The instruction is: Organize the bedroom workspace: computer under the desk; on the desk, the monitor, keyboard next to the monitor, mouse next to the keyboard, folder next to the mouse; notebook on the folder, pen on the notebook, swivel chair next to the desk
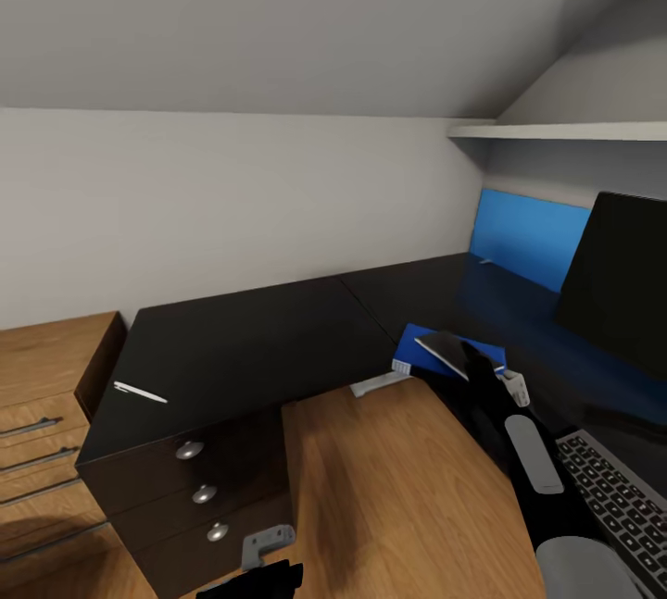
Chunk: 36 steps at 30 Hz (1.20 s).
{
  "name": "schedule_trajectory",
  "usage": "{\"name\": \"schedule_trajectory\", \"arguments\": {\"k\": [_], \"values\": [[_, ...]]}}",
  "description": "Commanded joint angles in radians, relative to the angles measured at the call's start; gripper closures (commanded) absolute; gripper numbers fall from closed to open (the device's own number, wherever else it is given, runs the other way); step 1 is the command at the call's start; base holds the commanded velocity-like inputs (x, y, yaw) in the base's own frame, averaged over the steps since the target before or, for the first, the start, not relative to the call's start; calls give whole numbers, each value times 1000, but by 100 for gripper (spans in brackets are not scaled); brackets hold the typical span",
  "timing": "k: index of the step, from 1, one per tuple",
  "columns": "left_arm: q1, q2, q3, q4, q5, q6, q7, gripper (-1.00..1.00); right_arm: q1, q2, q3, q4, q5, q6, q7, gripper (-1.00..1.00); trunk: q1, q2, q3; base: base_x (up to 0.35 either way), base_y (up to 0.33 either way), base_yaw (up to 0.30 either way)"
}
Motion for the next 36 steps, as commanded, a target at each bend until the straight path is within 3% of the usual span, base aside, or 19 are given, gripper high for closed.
{"name": "schedule_trajectory", "arguments": {"k": [1, 36], "values": [[-1, 0, -1, -1, 11, 2, 10, -100, 0, 0, -1, -2, -8, 5, -6, -100, -4, 7, 2, 0, 0, 0], [-1, 1, 1, -1, 13, 2, 9, -100, 0, -1, 0, -3, -5, 7, -4, -100, -12, 21, 8, -48, 0, 0]]}}
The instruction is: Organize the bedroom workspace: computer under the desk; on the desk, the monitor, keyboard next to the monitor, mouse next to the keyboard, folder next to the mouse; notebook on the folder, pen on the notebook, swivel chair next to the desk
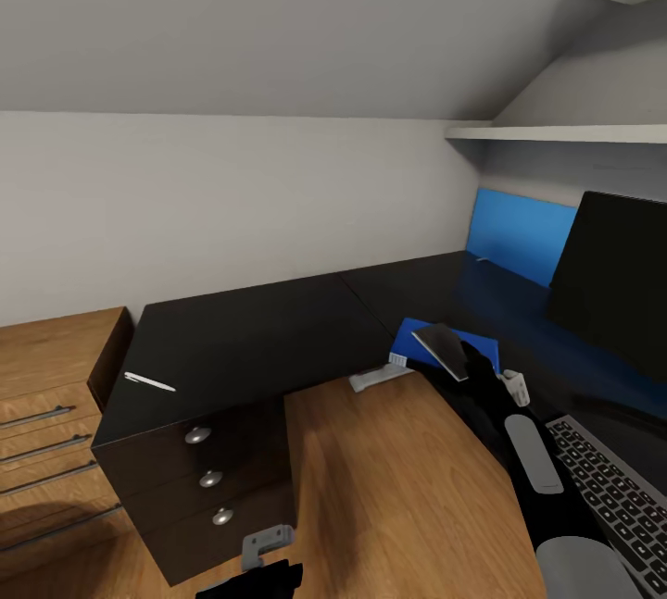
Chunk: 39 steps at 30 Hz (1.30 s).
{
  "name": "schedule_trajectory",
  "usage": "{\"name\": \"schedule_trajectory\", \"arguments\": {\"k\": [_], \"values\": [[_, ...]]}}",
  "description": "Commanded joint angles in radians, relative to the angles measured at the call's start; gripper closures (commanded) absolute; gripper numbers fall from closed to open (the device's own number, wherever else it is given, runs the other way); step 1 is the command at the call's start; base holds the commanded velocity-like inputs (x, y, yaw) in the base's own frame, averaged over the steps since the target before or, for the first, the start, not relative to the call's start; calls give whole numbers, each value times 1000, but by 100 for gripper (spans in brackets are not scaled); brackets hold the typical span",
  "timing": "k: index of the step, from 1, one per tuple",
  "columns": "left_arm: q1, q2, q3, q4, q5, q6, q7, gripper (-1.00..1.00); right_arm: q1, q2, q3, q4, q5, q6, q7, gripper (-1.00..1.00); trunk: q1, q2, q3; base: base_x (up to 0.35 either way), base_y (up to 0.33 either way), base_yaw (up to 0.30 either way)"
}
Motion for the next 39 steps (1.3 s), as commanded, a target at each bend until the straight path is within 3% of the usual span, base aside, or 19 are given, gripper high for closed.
{"name": "schedule_trajectory", "arguments": {"k": [1, 4, 6, 9, 12, 13, 17, 20, 24, 25, 28, 37, 38, 39], "values": [[-1, 0, -1, -1, 10, 2, 10, -100, 0, 0, 0, -2, -6, 5, -6, -100, 0, -1, -1, 0, 0, 0], [0, 1, 0, -4, 8, 1, 11, -100, 0, 3, 4, -3, 31, 8, -8, -100, 0, -1, -1, 0, 0, 0], [-1, 1, 0, -16, 6, -13, 13, -100, 0, 4, 30, -4, 66, 16, -9, -100, 0, -1, -1, 0, 0, 0], [-1, 2, -3, -37, 5, -97, 14, -100, 1, 6, 123, -7, 135, 47, -10, -100, 0, -1, -1, 0, 0, 0], [-1, 3, -4, -43, 4, -164, 13, -100, 1, 7, 169, -8, 164, 57, -12, -100, 0, -1, -1, 0, 0, 0], [7, 4, -5, -61, 3, -243, 12, -100, 1, 7, 229, -12, 197, 68, -44, -100, 0, -1, -1, 0, 0, 0], [41, 5, -6, -108, 2, -262, 13, -100, 1, 4, 284, -20, 226, 71, -96, -100, 0, -1, -1, 0, 0, 0], [77, 5, -6, -161, -3, -268, 14, -100, 1, 2, 316, -50, 244, 82, -156, -100, -8, 13, 5, 0, 0, 0], [126, 8, -6, -231, -30, -271, 14, -100, 1, 1, 355, -136, 264, 156, -286, -100, -23, 41, 18, 0, 0, 0], [144, 14, -5, -250, -49, -272, 14, -100, 1, 1, 399, -216, 284, 272, -392, -100, -27, 48, 21, 0, 0, 0], [157, 33, -5, -243, -58, -272, 15, -100, 1, 0, 439, -301, 305, 394, -484, -100, -38, 69, 30, 0, 0, 0], [200, 101, -4, -226, -60, -274, 15, -100, 27, 1, 459, -412, 314, 453, -532, -100, -73, 132, 58, 0, 0, 0], [203, 107, -4, -223, -60, -274, 15, -100, 35, 0, 459, -423, 313, 455, -532, -100, -77, 139, 62, 0, 0, 0], [212, 129, -4, -193, -61, -276, 16, -100, 78, 0, 461, -456, 314, 458, -533, -100, -81, 146, 65, 0, 0, 0]]}}
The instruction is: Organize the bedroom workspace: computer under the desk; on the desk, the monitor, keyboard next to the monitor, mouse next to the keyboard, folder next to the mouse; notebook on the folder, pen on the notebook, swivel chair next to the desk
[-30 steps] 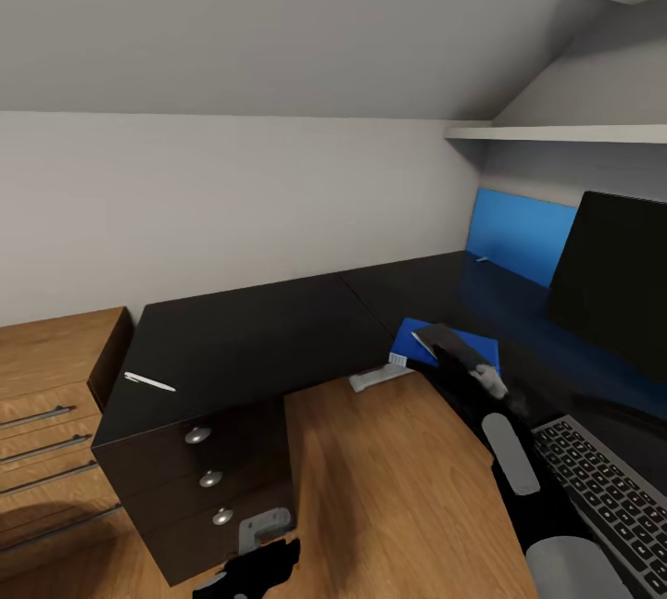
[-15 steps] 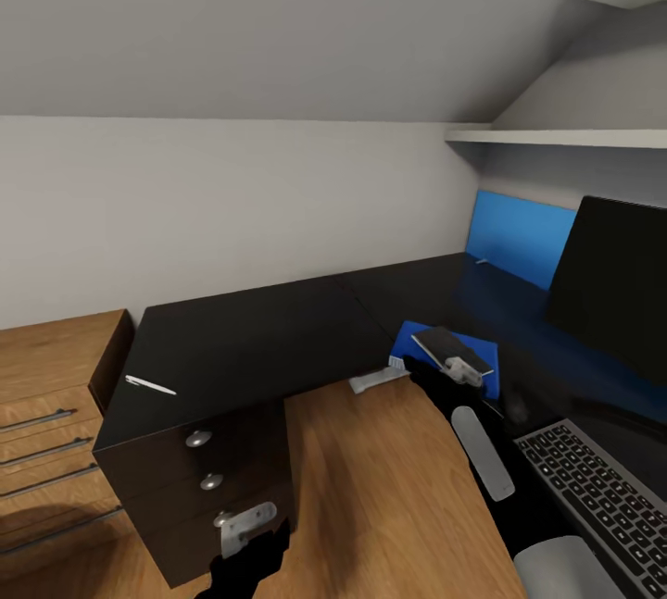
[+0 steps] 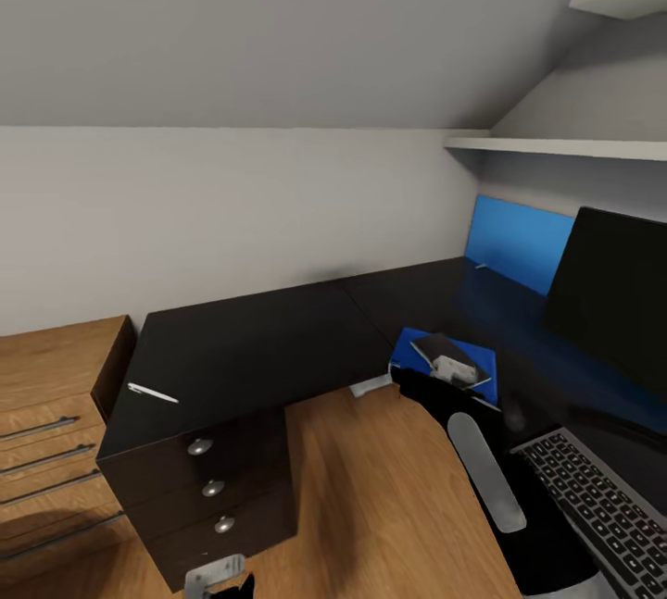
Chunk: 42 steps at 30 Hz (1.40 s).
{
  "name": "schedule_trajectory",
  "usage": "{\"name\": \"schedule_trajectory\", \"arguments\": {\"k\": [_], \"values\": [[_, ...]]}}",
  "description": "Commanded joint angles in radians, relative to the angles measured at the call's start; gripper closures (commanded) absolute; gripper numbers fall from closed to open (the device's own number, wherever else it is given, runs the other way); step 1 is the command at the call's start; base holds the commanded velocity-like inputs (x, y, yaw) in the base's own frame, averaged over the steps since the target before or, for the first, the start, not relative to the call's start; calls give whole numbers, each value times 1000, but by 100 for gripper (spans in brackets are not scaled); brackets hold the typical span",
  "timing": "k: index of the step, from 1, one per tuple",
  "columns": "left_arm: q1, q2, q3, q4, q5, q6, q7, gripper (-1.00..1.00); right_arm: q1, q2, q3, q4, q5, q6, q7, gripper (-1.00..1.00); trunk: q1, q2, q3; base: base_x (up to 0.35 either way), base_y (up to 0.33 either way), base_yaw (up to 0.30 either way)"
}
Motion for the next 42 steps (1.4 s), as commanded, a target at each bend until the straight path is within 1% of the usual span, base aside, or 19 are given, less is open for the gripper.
{"name": "schedule_trajectory", "arguments": {"k": [1, 3, 9, 14, 19, 20, 22, 26, 30, 32, 35, 36, 37, 42], "values": [[2, 9, -2, 19, 9, -3, 8, -100, 21, -2, 3, -10, -8, 1, -10, -100, -4, 7, 3, 0, 0, 0], [4, 16, 1, 48, 9, -21, 7, -100, 40, -2, 4, -15, -6, 1, -10, -100, -12, 21, 9, 0, 0, 0], [6, 23, 8, 119, 10, -84, 2, -100, 64, -2, 5, -17, -6, 2, -10, -100, -35, 63, 28, 0, 0, 0], [6, 24, 20, 163, 9, -116, 1, -100, 79, -1, 6, -14, -7, 2, -11, -100, -54, 98, 43, 0, 0, 0], [6, 24, 29, 167, 9, -118, 1, -100, 81, -1, 6, -9, -7, 2, -11, -100, -73, 133, 59, 0, 0, 0], [6, 24, 74, 195, 10, -118, 1, -100, 82, 0, 13, -6, -6, 1, -12, -100, -77, 140, 62, 0, 0, 176], [6, 23, 88, 214, 9, -120, 1, -100, 82, 0, 18, -6, -4, 0, -13, -100, -84, 154, 68, 0, 0, 237], [6, 23, 92, 220, 9, -121, 1, -100, 82, 1, 25, -6, -3, 0, -14, -100, -100, 182, 80, 0, 0, 262], [6, 22, 91, 221, 8, -130, 2, -100, 82, 2, 49, -5, -3, 0, -14, -100, -115, 210, 91, 0, 0, 261], [6, 22, 89, 222, 7, -156, 3, -100, 82, 1, 62, -5, -1, 0, -14, -100, -123, 224, 96, 0, 0, 254], [6, 22, 88, 223, 8, -189, 1, -100, 82, 1, 70, -5, -1, 0, -14, -100, -134, 245, 103, 0, 0, 250], [6, 21, 88, 224, 8, -214, 0, -100, 82, 1, 73, -5, 0, 0, -15, -100, -134, 245, 102, 0, 0, 246], [6, 21, 88, 224, 9, -223, -1, -100, 82, 1, 75, -5, 0, 0, -15, -100, -134, 245, 101, 0, 0, 243], [6, 22, 89, 224, 9, -238, -2, -100, 82, 1, 78, -5, 0, 0, -15, -100, -134, 245, 97, 0, 0, 236]]}}
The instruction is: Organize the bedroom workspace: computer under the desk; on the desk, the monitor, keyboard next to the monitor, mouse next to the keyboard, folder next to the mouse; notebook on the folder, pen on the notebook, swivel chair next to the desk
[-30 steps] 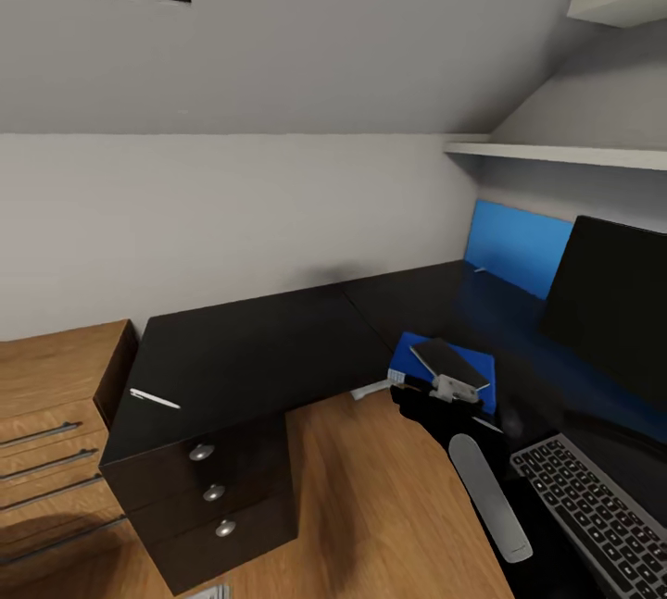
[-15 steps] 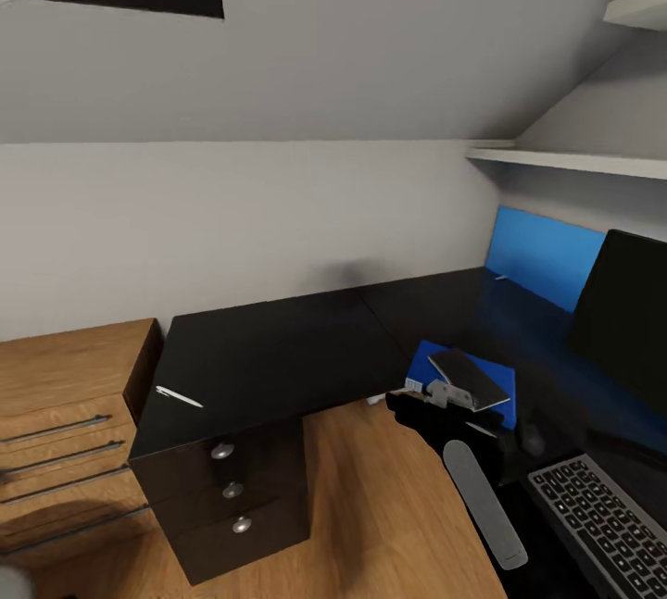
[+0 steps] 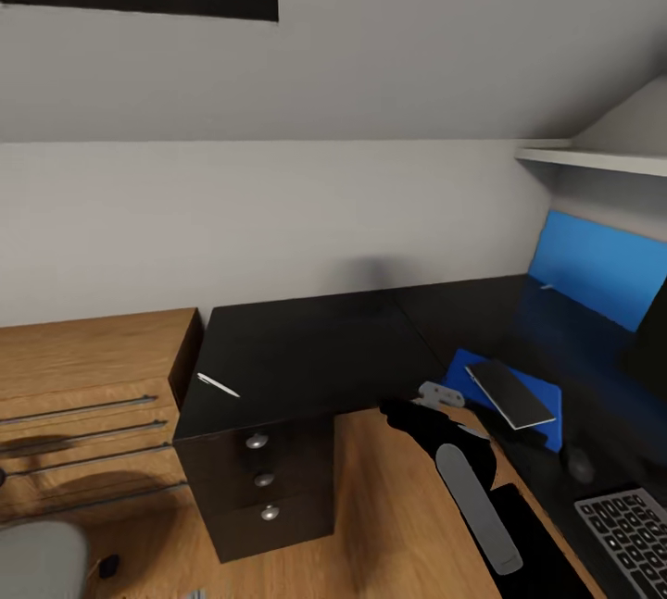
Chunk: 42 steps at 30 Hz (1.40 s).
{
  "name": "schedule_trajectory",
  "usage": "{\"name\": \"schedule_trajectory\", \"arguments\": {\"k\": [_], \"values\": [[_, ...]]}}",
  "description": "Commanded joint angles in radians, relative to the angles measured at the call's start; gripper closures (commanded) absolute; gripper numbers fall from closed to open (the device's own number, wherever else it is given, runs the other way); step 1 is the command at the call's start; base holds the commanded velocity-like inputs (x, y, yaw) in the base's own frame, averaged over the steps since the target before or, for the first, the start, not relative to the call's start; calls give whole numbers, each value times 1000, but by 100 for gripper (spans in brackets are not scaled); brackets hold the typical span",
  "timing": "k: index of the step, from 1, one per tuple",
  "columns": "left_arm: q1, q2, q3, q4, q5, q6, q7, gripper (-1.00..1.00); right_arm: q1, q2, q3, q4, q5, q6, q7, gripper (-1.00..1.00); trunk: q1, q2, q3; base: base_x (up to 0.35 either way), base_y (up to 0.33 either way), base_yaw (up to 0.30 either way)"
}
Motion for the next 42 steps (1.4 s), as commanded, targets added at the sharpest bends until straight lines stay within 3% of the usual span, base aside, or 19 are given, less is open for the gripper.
{"name": "schedule_trajectory", "arguments": {"k": [1, 9, 18, 19, 21, 24, 32, 42], "values": [[0, 1, -3, -2, 5, 3, 8, -100, -1, -1, 2, -1, -9, 1, -10, -100, 0, -1, -2, 0, 0, 230], [0, 2, -2, 4, 5, 2, 8, -100, -1, -1, 7, -1, -2, 1, -11, -100, 0, -1, -10, 0, 0, 225], [0, 2, 0, 19, 7, 2, 9, -100, -1, 0, 37, -1, 36, 0, -11, -100, 0, -1, -19, 0, 0, 223], [0, 3, 0, 21, 7, 2, 9, -100, -1, 2, 59, 0, 67, -1, -11, -100, 0, -1, -20, 0, 0, 222], [0, 3, 0, 21, 8, 2, 9, -100, -1, 3, 73, 1, 81, -1, -11, -100, 0, -1, -22, 0, 0, 222], [0, 3, 6, 22, 8, 2, 10, -100, -1, 4, 129, 4, 126, -10, -11, -100, 0, -1, -25, 0, 0, 219], [0, 3, 61, 23, 8, 5, 8, -100, -1, 3, 147, 4, 137, -43, -10, -100, 0, -1, -34, 0, 0, 178], [0, 5, 70, 37, 9, 7, 10, -100, -1, 1, 148, 3, 137, -45, -9, -100, 0, -1, -36, 0, 0, 12]]}}
